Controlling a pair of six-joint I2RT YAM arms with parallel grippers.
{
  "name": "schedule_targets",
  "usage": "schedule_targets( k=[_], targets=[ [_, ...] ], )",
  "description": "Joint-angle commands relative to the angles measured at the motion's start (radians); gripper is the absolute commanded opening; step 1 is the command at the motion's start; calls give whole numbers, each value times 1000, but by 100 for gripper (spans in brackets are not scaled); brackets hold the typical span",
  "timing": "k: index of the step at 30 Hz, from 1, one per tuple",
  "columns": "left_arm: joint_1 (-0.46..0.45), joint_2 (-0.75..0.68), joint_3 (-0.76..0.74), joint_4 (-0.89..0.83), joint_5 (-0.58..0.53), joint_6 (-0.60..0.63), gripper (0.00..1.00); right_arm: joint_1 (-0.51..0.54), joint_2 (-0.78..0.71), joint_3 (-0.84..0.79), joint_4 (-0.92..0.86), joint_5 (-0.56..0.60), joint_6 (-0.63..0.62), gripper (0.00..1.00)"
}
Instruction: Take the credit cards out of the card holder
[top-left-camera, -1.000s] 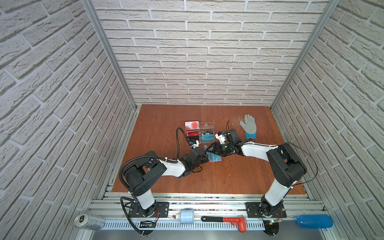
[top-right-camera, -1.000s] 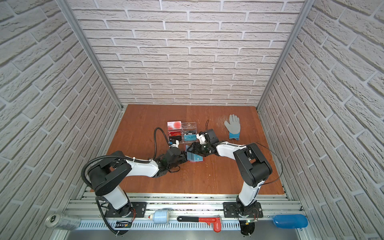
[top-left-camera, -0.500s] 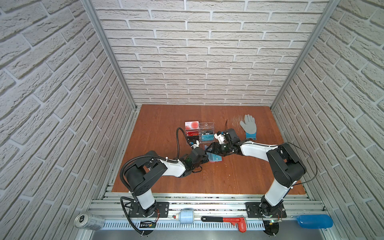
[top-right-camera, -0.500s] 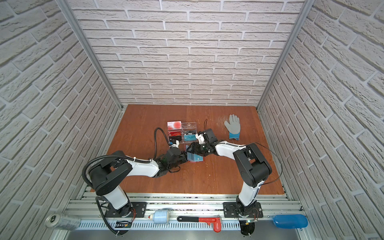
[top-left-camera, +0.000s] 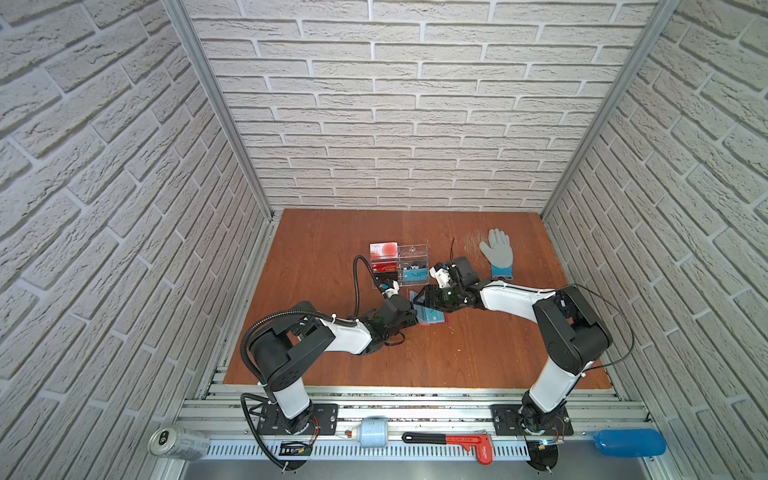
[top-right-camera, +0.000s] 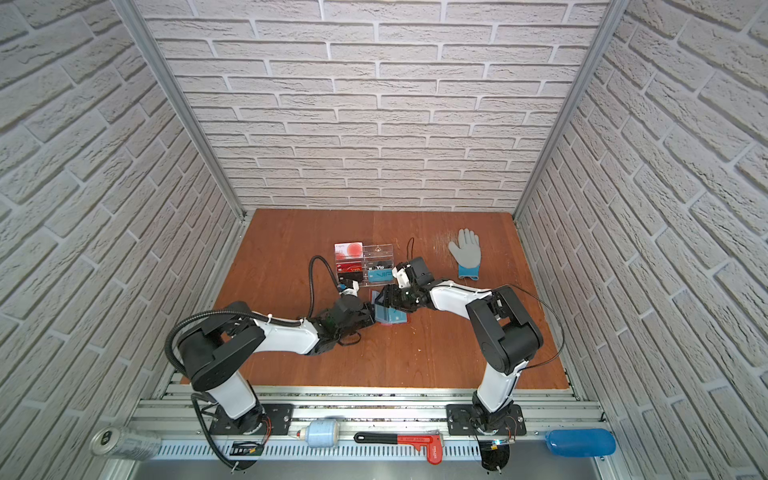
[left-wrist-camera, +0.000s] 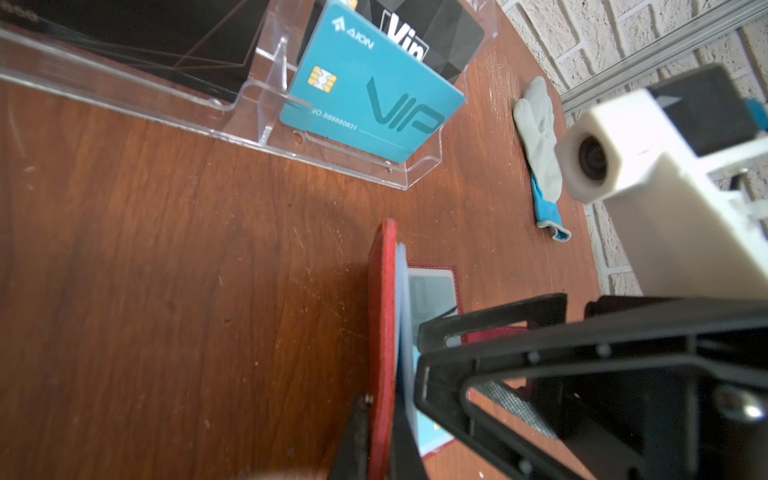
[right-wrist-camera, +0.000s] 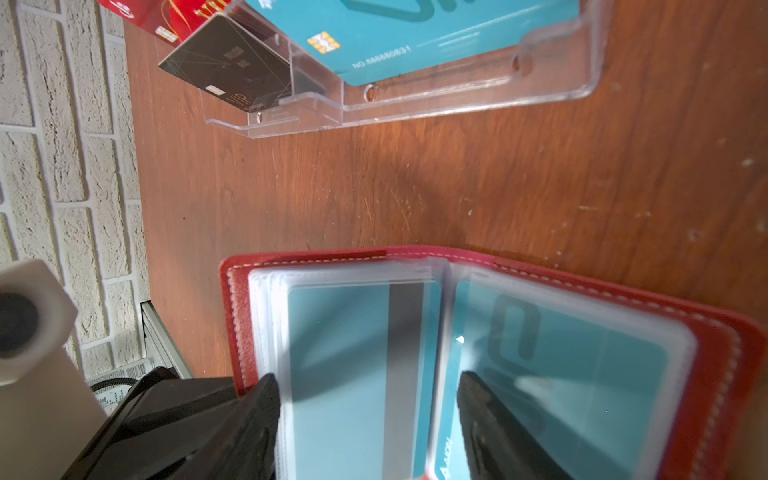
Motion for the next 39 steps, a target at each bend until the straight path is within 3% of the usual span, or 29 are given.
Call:
schedule_targets(
  k=[1,39],
  targets=[
    [-5,10,21,53,-3,-3,0,12,-20,10,39,-6,-5,69],
    [-7,-1,-13,66,-11,-13,0,-17,-4,35,-37,47,-28,65]
  ],
)
